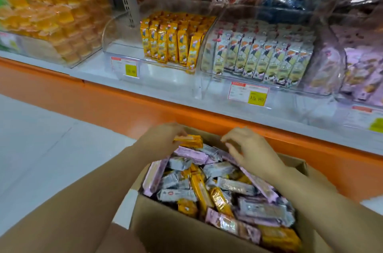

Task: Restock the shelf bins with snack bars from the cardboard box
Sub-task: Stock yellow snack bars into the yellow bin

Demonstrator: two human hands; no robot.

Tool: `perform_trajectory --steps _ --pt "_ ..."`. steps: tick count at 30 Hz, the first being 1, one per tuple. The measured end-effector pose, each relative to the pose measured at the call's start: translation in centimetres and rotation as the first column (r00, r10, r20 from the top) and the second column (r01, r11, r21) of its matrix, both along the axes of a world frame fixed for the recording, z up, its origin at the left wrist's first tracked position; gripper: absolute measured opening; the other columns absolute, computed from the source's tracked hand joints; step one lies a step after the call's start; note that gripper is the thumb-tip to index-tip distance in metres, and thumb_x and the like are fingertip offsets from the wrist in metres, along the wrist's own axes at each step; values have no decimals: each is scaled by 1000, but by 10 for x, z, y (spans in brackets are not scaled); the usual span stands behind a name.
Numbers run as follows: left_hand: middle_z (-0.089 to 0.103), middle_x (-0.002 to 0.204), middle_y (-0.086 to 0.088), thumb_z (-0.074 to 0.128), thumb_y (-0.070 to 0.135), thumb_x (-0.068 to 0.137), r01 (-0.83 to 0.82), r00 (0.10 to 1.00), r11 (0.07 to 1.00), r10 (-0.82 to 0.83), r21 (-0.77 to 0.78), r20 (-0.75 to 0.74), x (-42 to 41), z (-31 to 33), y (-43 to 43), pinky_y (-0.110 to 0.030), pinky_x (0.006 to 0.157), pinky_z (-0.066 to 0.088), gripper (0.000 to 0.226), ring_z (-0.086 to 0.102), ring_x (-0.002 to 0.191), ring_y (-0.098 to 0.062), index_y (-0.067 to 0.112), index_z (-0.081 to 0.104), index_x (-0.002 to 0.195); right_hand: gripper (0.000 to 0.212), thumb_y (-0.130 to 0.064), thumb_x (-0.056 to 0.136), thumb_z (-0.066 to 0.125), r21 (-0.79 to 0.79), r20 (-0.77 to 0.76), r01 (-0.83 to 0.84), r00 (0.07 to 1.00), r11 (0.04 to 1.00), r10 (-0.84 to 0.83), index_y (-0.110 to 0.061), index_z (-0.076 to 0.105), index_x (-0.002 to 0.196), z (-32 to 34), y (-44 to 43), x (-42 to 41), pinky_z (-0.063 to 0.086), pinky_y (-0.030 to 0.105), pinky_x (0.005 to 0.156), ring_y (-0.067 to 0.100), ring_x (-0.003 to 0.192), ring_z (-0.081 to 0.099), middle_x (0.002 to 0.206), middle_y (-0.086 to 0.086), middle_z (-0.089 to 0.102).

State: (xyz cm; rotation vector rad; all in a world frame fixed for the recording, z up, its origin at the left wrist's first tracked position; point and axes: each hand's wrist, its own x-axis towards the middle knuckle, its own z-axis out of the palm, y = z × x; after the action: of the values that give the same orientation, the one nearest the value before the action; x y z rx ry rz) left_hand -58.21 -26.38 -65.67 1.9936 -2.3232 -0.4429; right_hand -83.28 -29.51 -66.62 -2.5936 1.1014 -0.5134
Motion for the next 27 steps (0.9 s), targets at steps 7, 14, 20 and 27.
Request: perform_trajectory --steps 7,14,20,27 --pt "55 125 -2 48 12 90 -11 997 999 7 44 77 16 -53 -22 -31 71 45 45 57 102 -23 32 56 130 38 -18 92 55 337 -162 81 986 938 -26 -21 53 130 -47 -14 9 42 28 95 19 115 52 128 0 53" --pt "53 130 -2 54 30 92 -72 975 997 72 -11 210 8 -71 -37 -34 90 44 40 46 115 -24 26 48 132 44 -17 94 55 468 -235 105 972 878 9 -20 47 138 -71 -24 25 36 34 107 23 128 44 143 4 44" --pt "56 102 6 60 28 87 -92 987 990 105 108 -123 5 -29 -35 -12 59 38 35 56 83 -13 23 59 122 43 -19 91 61 409 -74 120 992 904 -98 -22 52 133 -50 -22 25 43 27 97 15 111 54 130 -2 52" --pt "68 87 5 62 35 90 -51 889 966 159 252 -430 -11 80 -21 -11 58 48 21 65 70 -1 19 69 101 58 -40 85 66 286 69 -24 998 958 4 -33 42 137 36 2 36 39 16 85 2 107 48 123 -19 48"
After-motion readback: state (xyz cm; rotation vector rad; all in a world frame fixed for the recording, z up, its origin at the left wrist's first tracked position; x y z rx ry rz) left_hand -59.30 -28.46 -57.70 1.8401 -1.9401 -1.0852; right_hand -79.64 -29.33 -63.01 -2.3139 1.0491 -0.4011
